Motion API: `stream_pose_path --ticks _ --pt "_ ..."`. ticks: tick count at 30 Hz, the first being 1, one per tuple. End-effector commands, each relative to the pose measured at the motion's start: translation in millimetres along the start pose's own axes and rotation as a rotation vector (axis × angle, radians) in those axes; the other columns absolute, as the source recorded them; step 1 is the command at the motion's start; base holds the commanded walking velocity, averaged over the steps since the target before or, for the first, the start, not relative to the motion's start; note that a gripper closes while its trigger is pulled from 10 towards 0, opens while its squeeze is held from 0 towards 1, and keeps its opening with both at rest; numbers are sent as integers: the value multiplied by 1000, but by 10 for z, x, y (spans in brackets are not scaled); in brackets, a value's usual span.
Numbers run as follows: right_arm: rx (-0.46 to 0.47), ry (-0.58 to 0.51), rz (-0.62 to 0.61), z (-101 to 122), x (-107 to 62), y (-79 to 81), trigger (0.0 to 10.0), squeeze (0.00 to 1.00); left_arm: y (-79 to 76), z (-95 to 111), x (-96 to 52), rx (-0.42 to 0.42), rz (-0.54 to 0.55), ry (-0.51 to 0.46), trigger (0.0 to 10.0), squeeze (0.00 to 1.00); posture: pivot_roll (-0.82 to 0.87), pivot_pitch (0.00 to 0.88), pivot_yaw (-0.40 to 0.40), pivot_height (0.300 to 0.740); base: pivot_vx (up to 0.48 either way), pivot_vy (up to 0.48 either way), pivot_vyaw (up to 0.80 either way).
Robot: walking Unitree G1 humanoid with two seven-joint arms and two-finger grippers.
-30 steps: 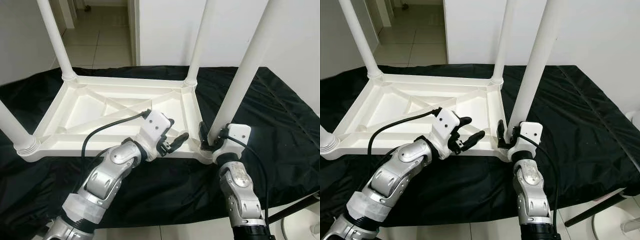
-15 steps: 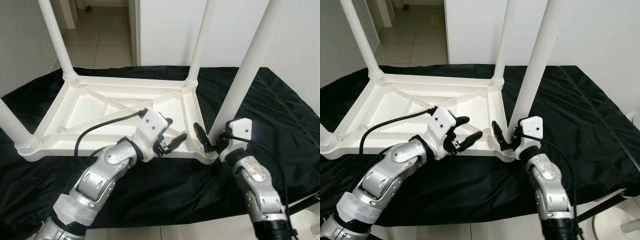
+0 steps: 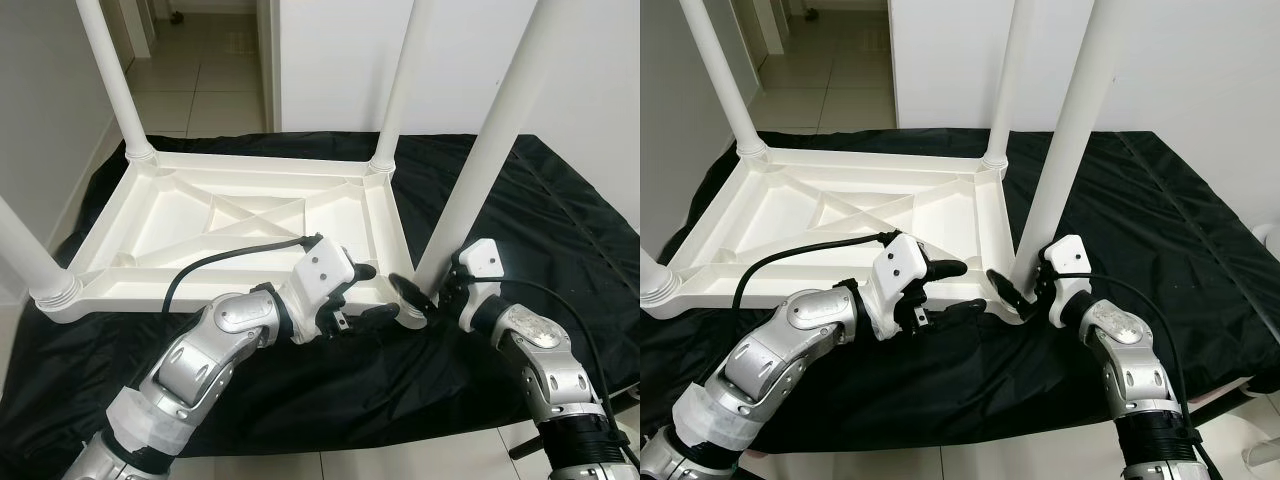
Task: Building children table
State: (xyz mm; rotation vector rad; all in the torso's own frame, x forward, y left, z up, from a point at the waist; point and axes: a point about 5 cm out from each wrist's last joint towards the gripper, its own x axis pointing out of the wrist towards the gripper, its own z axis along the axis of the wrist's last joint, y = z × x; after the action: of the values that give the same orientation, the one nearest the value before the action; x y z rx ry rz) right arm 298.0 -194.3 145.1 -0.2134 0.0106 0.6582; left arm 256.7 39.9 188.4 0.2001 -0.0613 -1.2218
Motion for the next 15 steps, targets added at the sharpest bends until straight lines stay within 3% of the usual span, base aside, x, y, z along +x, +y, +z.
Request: stream_pose_path --ticks 1,2,9,10,11,15 --pt "-1 2 20 2 3 -23 2392 0 -14 -11 7 -13 5 11 10000 0 -62 12 -29 740 0 0 0" --pt "4 3 28 -7 2 -34 0 0 0 -22 9 -13 17 14 10000 0 -63 11 -26 740 0 0 0" --pt "21 7 31 -61 0 -39 0 0 86 -85 40 -33 100 25 10000 0 -70 8 -26 740 0 0 0" --pt "33 2 15 -67 -3 -20 4314 0 121 -114 51 -35 136 38 10000 0 -73 7 -24 740 0 0 0" --pt "53 -10 -10 -69 -3 -7 10000 0 150 -142 62 -39 165 49 10000 0 -73 7 -24 740 0 0 0" --pt "80 -26 -48 -71 -2 12 10000 0 178 -175 71 -47 197 60 10000 0 -77 6 -26 740 0 0 0"
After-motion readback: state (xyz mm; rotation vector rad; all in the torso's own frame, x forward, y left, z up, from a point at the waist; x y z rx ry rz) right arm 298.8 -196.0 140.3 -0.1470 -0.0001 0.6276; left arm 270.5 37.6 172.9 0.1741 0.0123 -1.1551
